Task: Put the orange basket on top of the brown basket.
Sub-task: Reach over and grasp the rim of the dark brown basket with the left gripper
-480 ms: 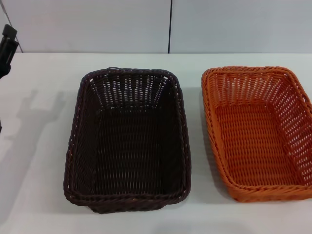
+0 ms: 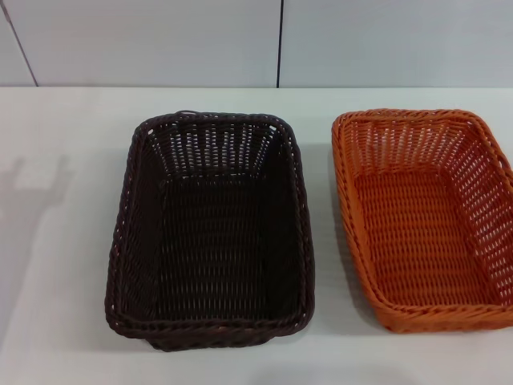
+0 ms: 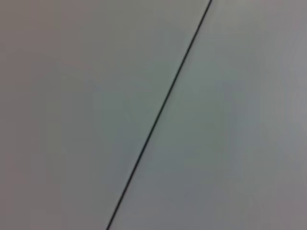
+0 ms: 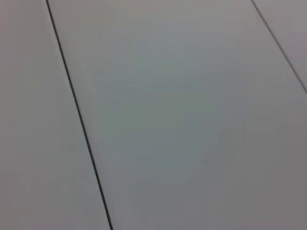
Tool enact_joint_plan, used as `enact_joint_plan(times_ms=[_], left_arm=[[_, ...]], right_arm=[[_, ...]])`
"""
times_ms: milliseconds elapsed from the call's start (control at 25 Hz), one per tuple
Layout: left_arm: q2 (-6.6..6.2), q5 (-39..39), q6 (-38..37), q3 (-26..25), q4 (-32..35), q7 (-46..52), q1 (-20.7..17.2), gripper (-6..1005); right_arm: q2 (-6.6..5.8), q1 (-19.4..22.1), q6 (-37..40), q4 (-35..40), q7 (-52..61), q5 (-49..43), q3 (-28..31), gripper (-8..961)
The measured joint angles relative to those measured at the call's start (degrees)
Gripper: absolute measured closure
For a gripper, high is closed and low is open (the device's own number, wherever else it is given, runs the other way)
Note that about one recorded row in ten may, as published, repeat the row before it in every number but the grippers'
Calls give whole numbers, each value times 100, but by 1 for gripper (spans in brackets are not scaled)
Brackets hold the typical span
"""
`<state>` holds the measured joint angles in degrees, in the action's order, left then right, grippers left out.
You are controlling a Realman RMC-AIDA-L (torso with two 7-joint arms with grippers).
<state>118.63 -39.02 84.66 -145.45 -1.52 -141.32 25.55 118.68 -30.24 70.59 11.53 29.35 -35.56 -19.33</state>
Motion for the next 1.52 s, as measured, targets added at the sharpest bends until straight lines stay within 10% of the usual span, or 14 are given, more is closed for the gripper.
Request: enact_joint_plan(times_ms=[1000,1160,1360,1520], left_arm=[[-8,-45,269,48,125,190,-607,172],[-26,-54,169,451,-484,608,-446,172],[-72,-102,-2296,1550,-2601,2205,-55,172],[-72,-102,-2296,1550,-2601,2205,-55,172]], right_arm=[[13,267,-163,-154,50,6,-27,312],[20,285,-47,-341,56,-54,-90,312],[29,305,28,-524,57,-65,-91,312],[33,308,33,-644,48,-78,-95,312]])
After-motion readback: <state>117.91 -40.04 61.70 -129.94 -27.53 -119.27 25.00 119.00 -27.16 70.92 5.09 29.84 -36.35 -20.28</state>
